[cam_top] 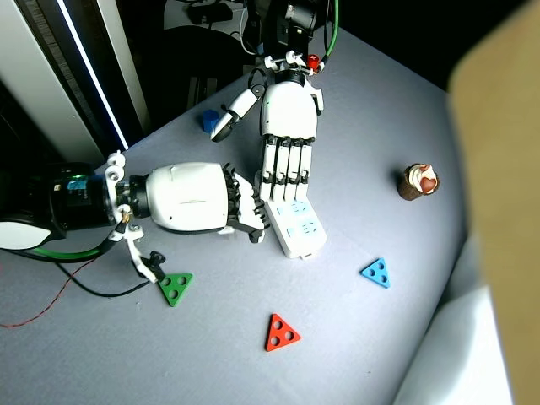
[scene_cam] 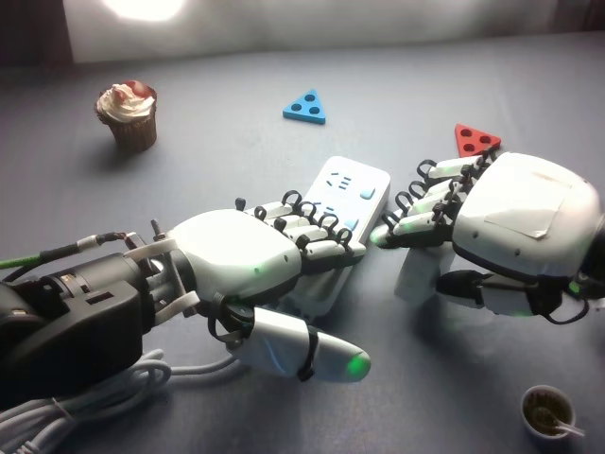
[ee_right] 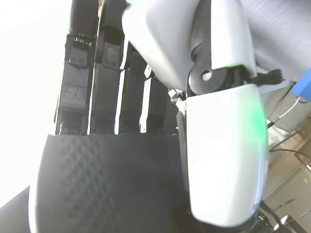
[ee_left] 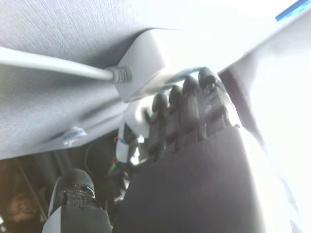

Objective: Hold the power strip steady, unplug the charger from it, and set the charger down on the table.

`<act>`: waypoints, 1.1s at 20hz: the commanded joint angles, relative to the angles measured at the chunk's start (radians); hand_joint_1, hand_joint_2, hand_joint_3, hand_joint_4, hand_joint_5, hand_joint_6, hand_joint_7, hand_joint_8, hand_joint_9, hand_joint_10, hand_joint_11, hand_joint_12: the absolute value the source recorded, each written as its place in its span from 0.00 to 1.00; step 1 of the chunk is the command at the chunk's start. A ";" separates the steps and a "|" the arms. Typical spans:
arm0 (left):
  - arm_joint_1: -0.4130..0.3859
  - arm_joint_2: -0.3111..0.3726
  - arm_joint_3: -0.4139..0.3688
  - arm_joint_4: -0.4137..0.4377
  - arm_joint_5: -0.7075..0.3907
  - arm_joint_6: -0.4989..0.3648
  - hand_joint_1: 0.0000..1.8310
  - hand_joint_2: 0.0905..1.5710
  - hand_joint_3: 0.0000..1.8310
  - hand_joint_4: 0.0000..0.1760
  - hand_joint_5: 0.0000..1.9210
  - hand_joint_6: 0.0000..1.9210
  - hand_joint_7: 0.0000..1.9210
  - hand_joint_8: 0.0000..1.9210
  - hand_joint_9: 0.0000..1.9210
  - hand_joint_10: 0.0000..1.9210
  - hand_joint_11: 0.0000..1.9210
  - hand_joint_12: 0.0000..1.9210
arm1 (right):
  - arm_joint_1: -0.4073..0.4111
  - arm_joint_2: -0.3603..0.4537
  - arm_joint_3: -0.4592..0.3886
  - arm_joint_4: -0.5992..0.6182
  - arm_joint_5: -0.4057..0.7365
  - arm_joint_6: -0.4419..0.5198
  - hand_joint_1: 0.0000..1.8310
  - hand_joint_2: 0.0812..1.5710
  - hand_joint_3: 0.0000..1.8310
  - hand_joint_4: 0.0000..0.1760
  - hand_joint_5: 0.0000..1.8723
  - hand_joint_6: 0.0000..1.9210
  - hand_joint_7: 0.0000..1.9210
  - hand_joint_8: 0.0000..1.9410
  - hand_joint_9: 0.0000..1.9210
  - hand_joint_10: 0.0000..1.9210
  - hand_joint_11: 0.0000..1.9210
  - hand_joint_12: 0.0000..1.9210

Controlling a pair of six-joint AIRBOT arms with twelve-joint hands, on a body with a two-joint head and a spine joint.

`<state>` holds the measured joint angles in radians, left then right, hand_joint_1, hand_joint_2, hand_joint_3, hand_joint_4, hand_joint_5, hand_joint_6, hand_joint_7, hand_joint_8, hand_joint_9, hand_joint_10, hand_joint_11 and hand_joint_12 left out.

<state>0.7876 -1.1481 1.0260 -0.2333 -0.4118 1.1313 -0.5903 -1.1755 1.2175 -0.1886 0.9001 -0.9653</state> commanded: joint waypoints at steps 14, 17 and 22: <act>-0.035 0.018 -0.013 -0.010 -0.045 0.014 0.00 0.61 0.00 0.00 0.08 0.00 0.08 0.00 0.07 0.00 0.02 0.12 | -0.010 0.304 -0.426 0.366 0.083 0.298 0.43 0.57 0.00 0.00 0.10 0.00 0.12 0.00 0.12 0.00 0.04 0.24; -0.086 0.049 -0.025 -0.010 -0.017 0.032 0.00 0.61 0.00 0.00 0.07 0.00 0.07 0.00 0.06 0.00 0.01 0.12 | -0.047 0.386 -0.493 0.369 0.090 0.488 0.40 0.56 0.00 0.00 0.11 0.00 0.13 0.00 0.12 0.00 0.02 0.26; -0.187 0.106 -0.062 -0.011 0.032 0.047 0.00 0.61 0.00 0.00 0.08 0.00 0.08 0.00 0.07 0.00 0.02 0.12 | -0.110 0.414 -0.508 0.295 0.224 0.594 0.37 0.56 0.00 0.00 0.12 0.00 0.13 0.00 0.13 0.00 0.02 0.32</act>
<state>0.6025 -1.0428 0.9604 -0.2501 -0.2913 1.1782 -0.7219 -0.7677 0.7116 0.0990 0.9718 -0.3878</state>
